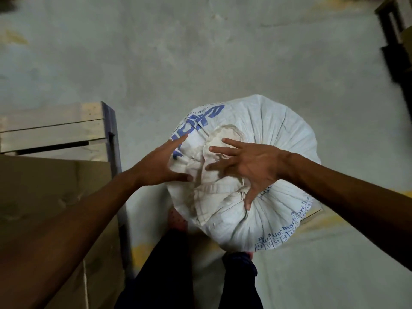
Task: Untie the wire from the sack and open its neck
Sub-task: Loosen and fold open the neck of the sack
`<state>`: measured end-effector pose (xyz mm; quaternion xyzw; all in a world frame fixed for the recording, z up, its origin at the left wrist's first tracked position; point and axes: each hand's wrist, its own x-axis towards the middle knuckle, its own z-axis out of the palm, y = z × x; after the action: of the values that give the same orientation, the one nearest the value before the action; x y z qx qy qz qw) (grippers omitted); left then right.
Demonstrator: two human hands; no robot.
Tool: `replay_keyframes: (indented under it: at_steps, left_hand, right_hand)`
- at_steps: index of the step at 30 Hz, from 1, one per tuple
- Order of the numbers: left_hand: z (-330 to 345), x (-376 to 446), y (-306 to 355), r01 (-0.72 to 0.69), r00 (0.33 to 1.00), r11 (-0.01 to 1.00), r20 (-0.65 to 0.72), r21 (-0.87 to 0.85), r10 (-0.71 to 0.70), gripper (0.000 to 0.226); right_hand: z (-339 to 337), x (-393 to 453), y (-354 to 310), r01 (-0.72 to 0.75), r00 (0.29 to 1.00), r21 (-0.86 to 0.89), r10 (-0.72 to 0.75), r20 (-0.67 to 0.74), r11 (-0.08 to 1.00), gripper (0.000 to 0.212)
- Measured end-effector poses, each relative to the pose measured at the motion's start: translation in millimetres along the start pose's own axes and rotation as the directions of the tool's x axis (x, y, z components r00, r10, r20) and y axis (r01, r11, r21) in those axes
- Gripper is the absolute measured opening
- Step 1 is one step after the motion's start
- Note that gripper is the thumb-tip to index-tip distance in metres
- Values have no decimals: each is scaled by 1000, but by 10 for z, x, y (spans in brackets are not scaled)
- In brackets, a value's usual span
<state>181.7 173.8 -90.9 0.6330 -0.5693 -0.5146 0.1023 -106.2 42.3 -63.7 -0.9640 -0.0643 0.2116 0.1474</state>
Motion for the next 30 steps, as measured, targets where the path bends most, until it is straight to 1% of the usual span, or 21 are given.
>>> replay_keyframes:
  at_steps: [2, 4, 8, 10, 12, 14, 16, 17, 18, 20, 22, 26, 28, 30]
  left_hand:
    - [67, -35, -84, -12, 1000, 1000, -7, 8, 12, 137]
    - [169, -58, -132, -32, 999, 999, -22, -6, 32, 136]
    - [416, -34, -37, -81, 995, 997, -62, 11, 81, 130]
    - [500, -3, 40, -113, 990, 994, -83, 13, 114, 129]
    - [556, 17, 88, -147, 985, 989, -91, -24, 144, 128]
    - [593, 23, 134, -185, 979, 982, -100, -45, 180, 126]
    - [627, 29, 166, -205, 974, 978, -109, -48, 199, 126]
    - [657, 36, 191, -211, 972, 977, -110, -38, 206, 126]
    - [672, 39, 205, -214, 971, 976, -111, -26, 210, 126]
    - [715, 63, 222, -223, 969, 975, -112, -6, 221, 127]
    - [777, 98, 253, -262, 957, 965, -123, 28, 263, 127]
    - [883, 154, 242, -281, 946, 958, -149, 62, 287, 128]
    - [927, 152, 195, -285, 944, 956, -156, 68, 292, 127]
    - [968, 148, 169, -288, 943, 954, -151, 82, 297, 123]
  right_hand:
    - [-33, -26, 16, 72, 997, -49, -70, 36, 996, 117]
    - [-64, -67, 40, 112, 990, -60, -106, 94, 992, 117]
    - [-39, -232, 59, 106, 978, -78, -90, 186, 991, 127]
    - [-7, -367, 39, 68, 958, -98, -38, 286, 993, 128]
    - [-30, -514, -8, 2, 921, -86, 31, 387, 996, 128]
    - [-87, -652, -86, -92, 863, -51, 105, 494, 995, 129]
    - [-80, -774, -191, -204, 812, -10, 175, 556, 979, 131]
    - [-39, -840, -236, -245, 802, 4, 201, 563, 970, 133]
    - [23, -880, -264, -265, 807, 17, 212, 551, 964, 136]
    - [173, -928, -285, -285, 832, 51, 221, 509, 957, 141]
    - [293, -946, -310, -278, 851, 71, 211, 481, 958, 146]
    - [451, -815, -362, -202, 875, -100, 225, 428, 974, 148]
    - [508, -719, -334, -180, 895, -157, 228, 383, 971, 139]
    - [535, -669, -310, -108, 940, -184, 161, 300, 977, 122]
